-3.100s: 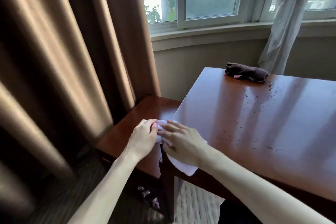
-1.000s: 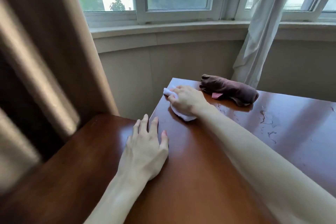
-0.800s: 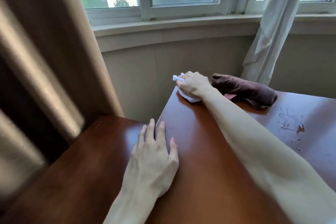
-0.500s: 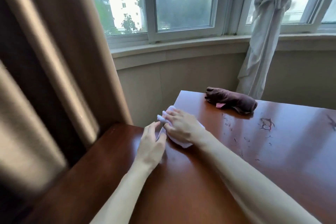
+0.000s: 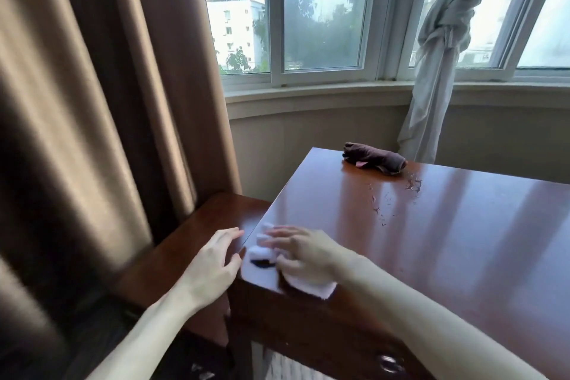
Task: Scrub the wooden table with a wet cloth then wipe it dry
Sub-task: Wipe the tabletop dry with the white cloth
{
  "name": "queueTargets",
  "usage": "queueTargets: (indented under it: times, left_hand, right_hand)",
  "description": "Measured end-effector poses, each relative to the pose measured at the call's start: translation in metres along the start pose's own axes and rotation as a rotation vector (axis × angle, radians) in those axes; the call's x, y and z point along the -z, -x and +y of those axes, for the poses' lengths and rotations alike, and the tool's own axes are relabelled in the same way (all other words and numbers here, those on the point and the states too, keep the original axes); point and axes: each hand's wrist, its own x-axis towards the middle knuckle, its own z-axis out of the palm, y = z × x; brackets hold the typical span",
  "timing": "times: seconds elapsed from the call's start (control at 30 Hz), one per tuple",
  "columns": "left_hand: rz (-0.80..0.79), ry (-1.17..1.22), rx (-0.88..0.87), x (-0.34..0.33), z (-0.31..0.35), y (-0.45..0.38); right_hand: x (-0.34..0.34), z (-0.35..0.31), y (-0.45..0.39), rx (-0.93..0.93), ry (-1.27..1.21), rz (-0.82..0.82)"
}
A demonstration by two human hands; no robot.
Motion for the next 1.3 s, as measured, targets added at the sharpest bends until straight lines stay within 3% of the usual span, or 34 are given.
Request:
queueTargets:
  times: [0.07,0.13,0.3,0.37,0.47,0.5,0.6,0.67,0.8,0.97,1.03,1.17,1.3]
  left_hand:
    - [-0.005,-0.028,-0.025,0.003,-0.005,0.024]
    - [-0.012,-0.052,-0.059,0.002,-0.008,0.038]
    - [-0.118,-0.083,-0.106,0.006,-0.005,0.038]
    - [-0.141,-0.169,-0.119,0.011,-0.006,0.035]
    - [-0.152,-0.204,-0.131,0.02,-0.011,0.032]
    - [-0.124,-0.181,-0.118,0.023,-0.014,0.03]
    - [-0.003,-0.057,-0.048,0.03,-0.023,0.023]
    - [0.047,-0.035,0.008,0.032,-0.03,0.018]
    - [0.107,-0.071,0.057,0.03,-0.039,0.017]
    - [0.2,0.011,0.121,0.025,-0.039,0.005]
    - [0.2,0.038,0.14,0.019,-0.031,0.0]
    - [0.155,-0.007,0.078,0.0,-0.006,0.0]
    - [0.052,-0.069,0.003,-0.024,0.02,-0.021]
  right_hand:
    - [0.012,0.028,-0.008,-0.26,0.094,0.045]
    - [0.008,0.016,-0.015,-0.372,0.167,0.088]
    - [-0.018,-0.05,0.005,0.014,0.038,0.098]
    - [-0.007,-0.031,-0.013,-0.022,0.028,0.055]
    - [-0.005,-0.016,-0.051,-0.328,0.087,0.154]
    - [-0.011,-0.028,-0.056,-0.35,0.124,0.174]
    - [-0.027,-0.064,-0.04,-0.06,0.124,0.134]
    - [-0.025,-0.06,-0.035,-0.036,0.033,0.122]
    - [-0.024,-0.043,-0.074,-0.469,0.121,0.236]
    - [-0.044,-0.089,-0.02,-0.092,0.026,0.177]
    - [-0.025,-0.056,-0.023,-0.12,-0.028,0.148]
    - [-0.007,-0.003,-0.04,-0.484,0.09,0.18]
    - [-0.026,-0.057,0.018,-0.204,0.06,0.219]
